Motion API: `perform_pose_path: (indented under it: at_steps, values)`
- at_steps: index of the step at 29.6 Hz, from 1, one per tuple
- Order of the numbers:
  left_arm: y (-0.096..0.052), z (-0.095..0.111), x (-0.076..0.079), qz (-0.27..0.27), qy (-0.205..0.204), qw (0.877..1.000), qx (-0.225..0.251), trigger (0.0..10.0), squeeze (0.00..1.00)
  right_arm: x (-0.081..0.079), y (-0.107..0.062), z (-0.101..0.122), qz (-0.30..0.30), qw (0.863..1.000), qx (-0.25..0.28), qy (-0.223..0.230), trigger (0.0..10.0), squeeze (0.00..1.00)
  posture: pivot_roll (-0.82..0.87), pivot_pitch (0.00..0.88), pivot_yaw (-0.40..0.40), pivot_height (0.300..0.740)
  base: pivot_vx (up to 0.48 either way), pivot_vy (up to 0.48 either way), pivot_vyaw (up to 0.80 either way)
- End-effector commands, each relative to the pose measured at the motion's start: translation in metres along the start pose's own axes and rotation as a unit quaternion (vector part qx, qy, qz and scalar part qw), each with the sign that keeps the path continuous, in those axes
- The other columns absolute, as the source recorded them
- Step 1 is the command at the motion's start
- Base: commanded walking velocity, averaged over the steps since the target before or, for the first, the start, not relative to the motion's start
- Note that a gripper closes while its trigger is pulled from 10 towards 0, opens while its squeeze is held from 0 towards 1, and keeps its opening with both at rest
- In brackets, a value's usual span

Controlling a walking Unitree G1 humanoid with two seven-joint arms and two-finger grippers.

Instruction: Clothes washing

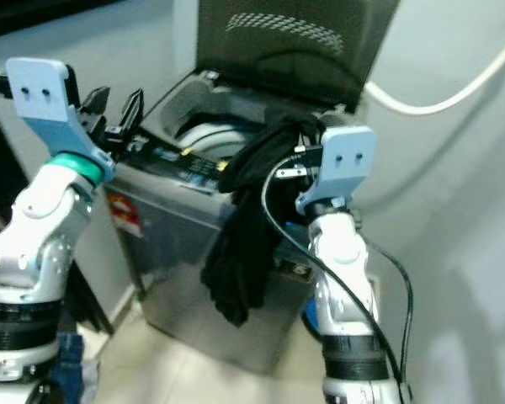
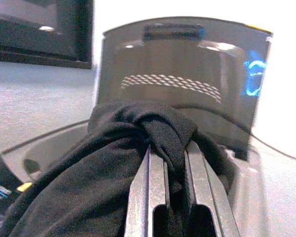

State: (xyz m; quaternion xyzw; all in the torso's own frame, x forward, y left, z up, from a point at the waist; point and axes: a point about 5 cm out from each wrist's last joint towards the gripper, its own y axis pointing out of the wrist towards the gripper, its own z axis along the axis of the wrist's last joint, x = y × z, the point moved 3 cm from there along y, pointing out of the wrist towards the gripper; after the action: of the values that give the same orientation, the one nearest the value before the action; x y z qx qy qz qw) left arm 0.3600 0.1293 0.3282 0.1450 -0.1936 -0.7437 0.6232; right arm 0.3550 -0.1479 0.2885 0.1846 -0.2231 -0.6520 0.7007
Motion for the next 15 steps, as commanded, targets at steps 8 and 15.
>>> perform_pose_path:
  at_steps: [8,15]
  values:
    - [-0.0008,-0.0054,0.0044,-0.008,-0.001,1.0,-0.011,10.0,0.0,0.0062,-0.003,-0.0029,-0.01,1.0,-0.005,-0.007,10.0,0.0,0.02,0.013,0.032,0.74,0.0,0.0,-0.6]
    - [-0.0011,-0.0068,0.0043,-0.007,-0.003,1.0,-0.012,10.0,0.0,0.0037,-0.0029,-0.001,-0.004,1.0,0.002,-0.01,10.0,0.0,0.03,0.017,0.035,0.74,0.0,0.0,0.0]
